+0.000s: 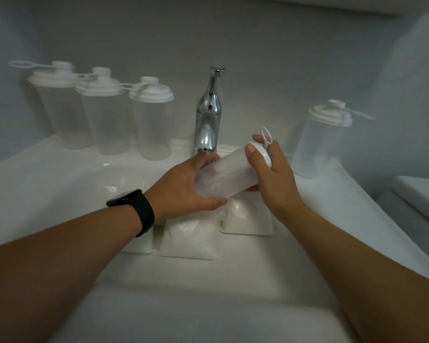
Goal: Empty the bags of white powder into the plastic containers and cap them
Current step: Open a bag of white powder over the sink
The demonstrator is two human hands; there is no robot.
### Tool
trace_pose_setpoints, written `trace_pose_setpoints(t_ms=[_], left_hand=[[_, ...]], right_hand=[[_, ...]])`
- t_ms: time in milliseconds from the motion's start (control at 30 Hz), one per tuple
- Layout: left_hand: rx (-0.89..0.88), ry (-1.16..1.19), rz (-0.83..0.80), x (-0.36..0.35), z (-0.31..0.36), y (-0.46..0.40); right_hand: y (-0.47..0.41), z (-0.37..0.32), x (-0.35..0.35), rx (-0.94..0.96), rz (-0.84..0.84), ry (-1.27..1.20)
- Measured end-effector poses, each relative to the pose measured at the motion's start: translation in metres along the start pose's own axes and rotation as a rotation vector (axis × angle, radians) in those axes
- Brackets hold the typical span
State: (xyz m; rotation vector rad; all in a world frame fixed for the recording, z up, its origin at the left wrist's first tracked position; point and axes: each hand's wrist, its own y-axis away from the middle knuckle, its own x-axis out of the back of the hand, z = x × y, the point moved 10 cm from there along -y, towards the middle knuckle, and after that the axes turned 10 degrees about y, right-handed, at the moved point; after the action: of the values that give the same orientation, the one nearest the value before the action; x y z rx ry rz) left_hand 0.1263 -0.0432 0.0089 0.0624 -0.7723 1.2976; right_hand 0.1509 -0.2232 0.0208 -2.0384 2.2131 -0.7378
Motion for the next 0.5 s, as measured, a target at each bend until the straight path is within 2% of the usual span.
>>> trace_pose_setpoints(t_ms=[367, 500], left_hand=[[0.046, 0.071, 0.008, 0.005, -0.0056, -0.0022], [0.079, 0.037, 0.003, 0.0058, -0.0031, 0.0]], right_hand=[[0.0006, -0.0055, -0.0076, -0.014, -0.128, 0.058], [0.0001, -0.0049, -0.0039, -0.025, -0.101, 0.147]])
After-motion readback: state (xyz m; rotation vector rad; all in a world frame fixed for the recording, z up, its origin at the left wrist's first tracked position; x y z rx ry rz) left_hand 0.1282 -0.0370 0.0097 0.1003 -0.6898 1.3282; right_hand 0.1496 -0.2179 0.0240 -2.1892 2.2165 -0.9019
